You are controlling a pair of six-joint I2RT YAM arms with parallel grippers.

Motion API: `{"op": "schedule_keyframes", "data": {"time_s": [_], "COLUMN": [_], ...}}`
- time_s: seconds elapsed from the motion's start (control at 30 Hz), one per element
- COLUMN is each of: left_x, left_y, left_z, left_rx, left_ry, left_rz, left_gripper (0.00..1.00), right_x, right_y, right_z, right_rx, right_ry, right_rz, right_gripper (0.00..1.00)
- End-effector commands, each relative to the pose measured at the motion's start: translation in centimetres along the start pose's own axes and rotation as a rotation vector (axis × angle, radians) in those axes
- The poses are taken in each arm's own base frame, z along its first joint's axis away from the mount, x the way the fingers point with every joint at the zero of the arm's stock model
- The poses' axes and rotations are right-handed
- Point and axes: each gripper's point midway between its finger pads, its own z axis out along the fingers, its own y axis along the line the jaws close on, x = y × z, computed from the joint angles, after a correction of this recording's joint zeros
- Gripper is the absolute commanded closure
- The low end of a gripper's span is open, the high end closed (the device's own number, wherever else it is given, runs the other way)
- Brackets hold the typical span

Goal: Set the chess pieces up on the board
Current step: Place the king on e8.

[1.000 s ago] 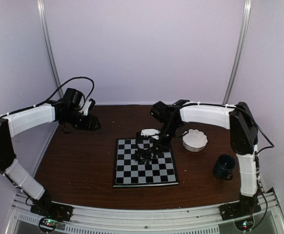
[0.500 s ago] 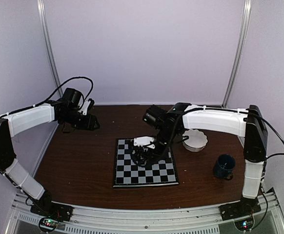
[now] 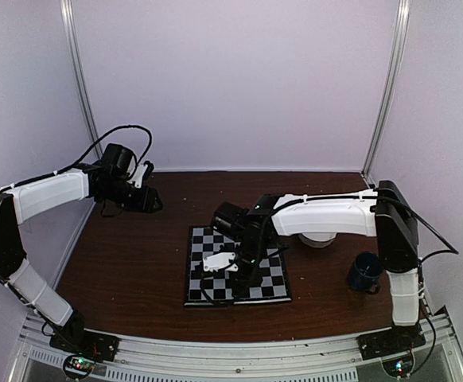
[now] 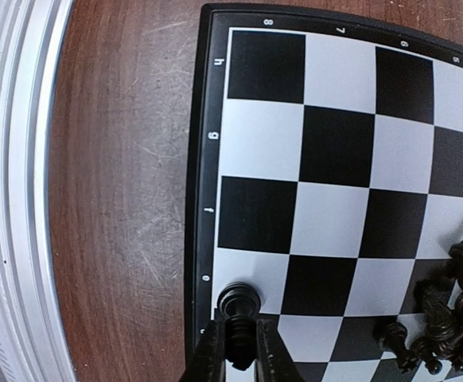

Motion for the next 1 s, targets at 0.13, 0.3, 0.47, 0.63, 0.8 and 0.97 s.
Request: {"op": "schedule_keyframes", "data": {"time_s": [0.13, 0.3, 0.47, 0.63, 0.8, 0.97], "left_x": [-1.1, -1.1, -1.0, -0.9, -0.1, 4.3], "left_y": [-0.3, -0.4, -0.5, -2.5, -7.4, -15.5], "left_z": [-0.8, -0.7, -0.6, -0.5, -1.7, -3.0], "left_rx": [0.021, 0.025, 0.035, 0.154, 0.291, 0.364], "left_ry": [-0.042, -0.038, -0.033, -0.042, -0.080, -0.061], "left_rz": [0.019, 0.019, 0.022, 0.067, 0.231, 0.525], "left_gripper": [0.40, 0.40, 0.40, 0.43, 0.44, 0.43], "right_x": [-0.5, -0.5, -1.1, -1.8, -0.7, 5.1], "right_y": [-1.2, -1.1, -0.8, -0.2, 0.4, -1.5], "right_z": [0.2, 0.2, -0.8, -4.9, -10.7, -15.0], "right_rx": [0.046, 0.044, 0.042, 0.053, 0.018, 0.045], "right_ry": [0.003, 0.003, -0.019, -0.070, -0.167, -0.269], "right_rz": [0.000, 0.000, 0.008, 0.018, 0.077, 0.249], "right_gripper": [0.98, 0.97, 0.85, 0.66, 0.54, 0.51]}}
